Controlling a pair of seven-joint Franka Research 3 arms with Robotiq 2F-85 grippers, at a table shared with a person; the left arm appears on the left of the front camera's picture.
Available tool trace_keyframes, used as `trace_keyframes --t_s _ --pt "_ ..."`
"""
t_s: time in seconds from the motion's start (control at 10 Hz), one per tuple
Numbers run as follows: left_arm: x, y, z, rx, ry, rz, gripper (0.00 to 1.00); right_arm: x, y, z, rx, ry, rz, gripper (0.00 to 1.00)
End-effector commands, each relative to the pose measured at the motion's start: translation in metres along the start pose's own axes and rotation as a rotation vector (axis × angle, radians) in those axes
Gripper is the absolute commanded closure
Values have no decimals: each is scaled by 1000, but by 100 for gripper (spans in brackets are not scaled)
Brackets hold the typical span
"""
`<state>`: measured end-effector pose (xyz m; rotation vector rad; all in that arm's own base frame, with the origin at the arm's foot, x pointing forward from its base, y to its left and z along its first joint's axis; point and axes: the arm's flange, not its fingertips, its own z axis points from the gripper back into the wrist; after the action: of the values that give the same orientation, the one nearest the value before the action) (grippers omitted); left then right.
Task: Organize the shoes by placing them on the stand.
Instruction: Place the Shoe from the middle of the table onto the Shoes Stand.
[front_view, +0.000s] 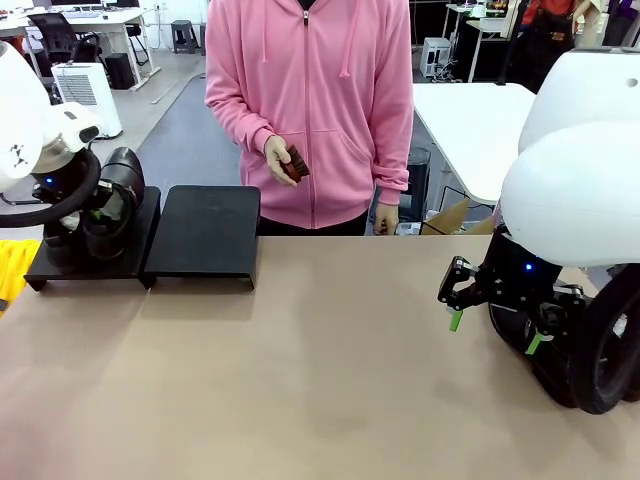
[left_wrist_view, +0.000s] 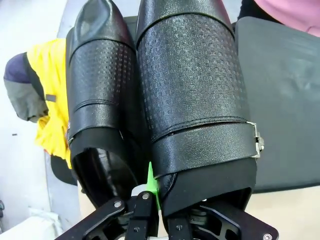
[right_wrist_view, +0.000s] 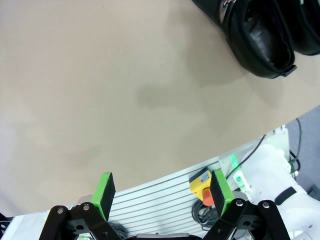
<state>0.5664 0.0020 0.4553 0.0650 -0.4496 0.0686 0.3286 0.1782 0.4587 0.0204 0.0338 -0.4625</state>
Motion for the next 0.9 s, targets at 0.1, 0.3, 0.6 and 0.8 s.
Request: trace_keyframes --t_s 0.1,0.3,0.6,0.8 --pt "8 -4 -8 40 -41 21 100 2 2 2 11 -3 1 0" --pt "7 -6 -16 41 -48 28 100 2 2 2 11 -3 1 0" --pt "5 -7 -22 59 -36 31 92 2 2 2 11 -3 1 0" --pt "6 -7 -25 71 -34 22 53 2 2 2 11 -3 1 0"
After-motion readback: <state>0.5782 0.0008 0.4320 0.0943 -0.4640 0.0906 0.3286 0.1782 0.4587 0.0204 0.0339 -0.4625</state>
